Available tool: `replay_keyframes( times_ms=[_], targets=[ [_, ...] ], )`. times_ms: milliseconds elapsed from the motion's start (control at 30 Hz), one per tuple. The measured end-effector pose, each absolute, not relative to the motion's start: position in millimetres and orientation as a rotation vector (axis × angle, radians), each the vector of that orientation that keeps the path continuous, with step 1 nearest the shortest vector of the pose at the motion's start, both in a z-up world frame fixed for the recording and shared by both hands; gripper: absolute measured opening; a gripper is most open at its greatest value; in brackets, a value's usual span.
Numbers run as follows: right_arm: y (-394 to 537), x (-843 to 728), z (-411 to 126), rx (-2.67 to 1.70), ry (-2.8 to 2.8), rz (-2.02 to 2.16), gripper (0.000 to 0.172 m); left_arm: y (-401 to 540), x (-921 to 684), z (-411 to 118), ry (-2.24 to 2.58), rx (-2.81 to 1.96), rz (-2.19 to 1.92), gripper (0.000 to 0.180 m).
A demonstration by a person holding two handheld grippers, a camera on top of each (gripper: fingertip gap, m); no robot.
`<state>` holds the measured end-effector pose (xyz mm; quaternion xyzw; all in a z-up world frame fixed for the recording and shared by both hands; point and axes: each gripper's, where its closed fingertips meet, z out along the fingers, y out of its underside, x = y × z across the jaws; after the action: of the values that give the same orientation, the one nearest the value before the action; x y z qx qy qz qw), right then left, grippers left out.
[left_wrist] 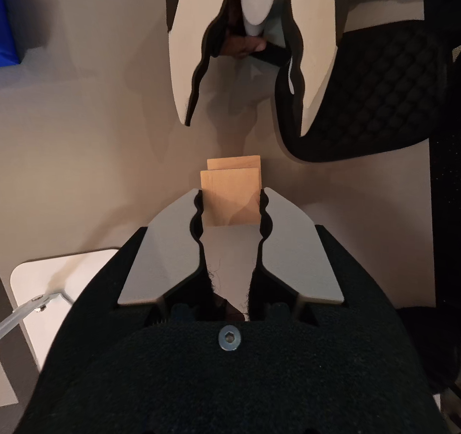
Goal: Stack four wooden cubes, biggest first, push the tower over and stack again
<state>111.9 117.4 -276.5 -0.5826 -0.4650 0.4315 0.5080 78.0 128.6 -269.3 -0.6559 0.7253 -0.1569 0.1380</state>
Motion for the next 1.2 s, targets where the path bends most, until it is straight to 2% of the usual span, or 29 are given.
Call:
replay_keyframes(
  times_ms=[700,933,1033,1200],
  targets=[
    [117,112,-276,-1.400,-1.125,1.044,0.082,123,87,-287,2.087,-1.880,-0.461,0.043],
    [117,112,-276,-1.396,-1.120,1.046,0.082,122,70,-268,2.001,-1.857,-0.485,0.080],
    [117,112,-275,-1.393,-1.119,1.047,0.082,117,35,-254,1.910,-1.898,-0.449,0.080],
    [117,112,-276,-1.399,-1.123,1.048,0.082,100,-49,-268,1.717,-2.096,-0.314,0.064]
  ],
)
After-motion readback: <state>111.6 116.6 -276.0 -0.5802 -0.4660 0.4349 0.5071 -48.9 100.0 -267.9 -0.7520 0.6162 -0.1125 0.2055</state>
